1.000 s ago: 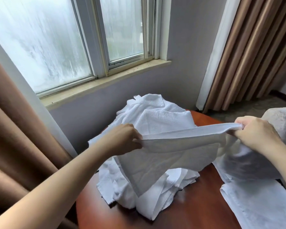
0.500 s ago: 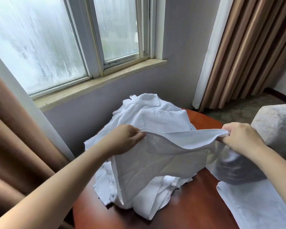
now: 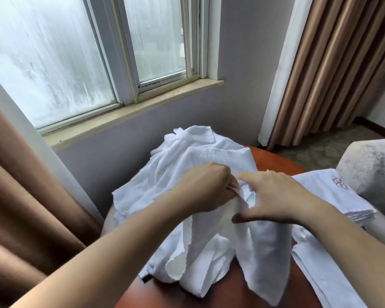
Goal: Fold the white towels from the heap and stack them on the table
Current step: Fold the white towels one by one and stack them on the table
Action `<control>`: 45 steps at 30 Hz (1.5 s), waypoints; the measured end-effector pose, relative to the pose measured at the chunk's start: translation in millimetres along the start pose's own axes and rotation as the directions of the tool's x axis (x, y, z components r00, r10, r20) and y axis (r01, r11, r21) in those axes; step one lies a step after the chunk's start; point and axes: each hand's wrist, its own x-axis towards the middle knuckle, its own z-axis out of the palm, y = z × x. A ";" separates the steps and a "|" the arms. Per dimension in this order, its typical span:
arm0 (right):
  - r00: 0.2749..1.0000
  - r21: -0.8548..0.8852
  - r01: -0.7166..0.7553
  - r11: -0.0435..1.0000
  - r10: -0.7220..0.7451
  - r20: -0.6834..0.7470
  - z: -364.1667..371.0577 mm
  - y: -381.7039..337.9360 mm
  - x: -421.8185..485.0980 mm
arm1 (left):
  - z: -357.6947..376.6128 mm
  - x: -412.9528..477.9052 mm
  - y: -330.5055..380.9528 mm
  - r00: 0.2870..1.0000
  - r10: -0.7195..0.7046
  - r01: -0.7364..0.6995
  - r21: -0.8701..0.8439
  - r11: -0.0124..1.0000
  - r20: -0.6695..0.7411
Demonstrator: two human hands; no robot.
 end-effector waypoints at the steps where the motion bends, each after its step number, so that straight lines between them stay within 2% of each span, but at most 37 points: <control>1: 0.999 0.039 0.031 0.999 -0.030 -0.033 3.2 -7.7 1.1 | -2.0 2.3 5.2 0.999 0.024 -0.024 -0.007 1.000 -0.031; 5: 0.992 0.314 0.030 0.949 0.011 -0.129 15.3 -0.3 6.2 | -11.8 -1.5 4.1 0.997 0.019 -0.026 -0.096 0.995 -0.072; 9: 0.980 0.417 0.055 0.907 0.032 -0.198 19.1 12.5 7.2 | -19.0 -12.9 -16.3 0.999 -0.036 0.027 -0.235 0.972 -0.034; 12: 0.974 0.419 0.072 0.905 0.027 -0.226 14.8 16.6 8.1 | -17.5 -21.2 -24.9 0.997 -0.069 0.052 -0.353 0.934 -0.036; 14: 0.977 0.393 0.086 0.915 -0.001 -0.213 15.4 17.0 9.4 | -13.0 -24.5 -28.2 0.987 -0.125 0.060 -0.496 0.866 -0.100; 17: 0.983 0.376 0.104 0.921 -0.036 -0.182 15.0 14.3 9.1 | -5.4 -25.8 -30.3 0.970 -0.206 0.043 -0.734 0.677 -0.133; 22: 0.986 0.380 0.029 0.925 0.035 -0.162 8.9 10.8 11.3 | 0.4 -25.0 -28.2 0.970 -0.222 0.031 -0.858 0.512 -0.097; 24: 0.980 0.399 0.000 0.917 0.079 -0.180 5.9 8.9 11.2 | 2.1 -24.9 -28.0 0.970 -0.233 0.026 -0.919 0.392 -0.072; 26: 0.975 0.408 -0.005 0.913 0.096 -0.203 3.9 8.1 8.4 | 3.7 -24.9 -27.6 0.949 -0.307 0.026 -0.953 0.301 -0.070; 28: 0.958 0.412 0.085 0.907 0.040 -0.285 1.9 5.3 4.9 | 5.2 -24.6 -25.3 0.929 -0.365 0.028 -0.968 0.248 -0.067; 30: 0.930 0.443 0.199 0.874 -0.026 -0.366 1.1 0.3 4.2 | 6.4 -23.5 -20.8 0.934 -0.353 0.013 -0.977 0.215 -0.065; 33: 0.894 0.544 0.314 0.778 -0.049 -0.446 3.9 -3.3 9.5 | 7.3 -21.6 -15.0 0.936 -0.345 0.007 -0.976 0.219 -0.071; 36: 0.867 0.656 0.369 0.658 0.009 -0.498 5.6 -5.1 13.1 | 6.3 -22.0 -13.1 0.956 -0.290 0.022 -0.983 0.180 -0.032; 38: 0.851 0.656 0.382 0.651 0.029 -0.524 6.9 -5.5 13.9 | 6.2 -23.8 -10.0 0.972 -0.234 0.058 -0.990 0.128 0.026; 41: 0.825 0.627 0.402 0.667 0.033 -0.564 9.7 -7.5 15.3 | 9.6 -22.4 -5.5 0.955 -0.293 0.073 -0.996 0.060 0.053; 45: 0.755 0.589 0.471 0.656 0.046 -0.655 12.7 -10.9 16.6 | 10.8 -20.8 3.4 0.923 -0.379 0.073 -0.997 0.014 0.062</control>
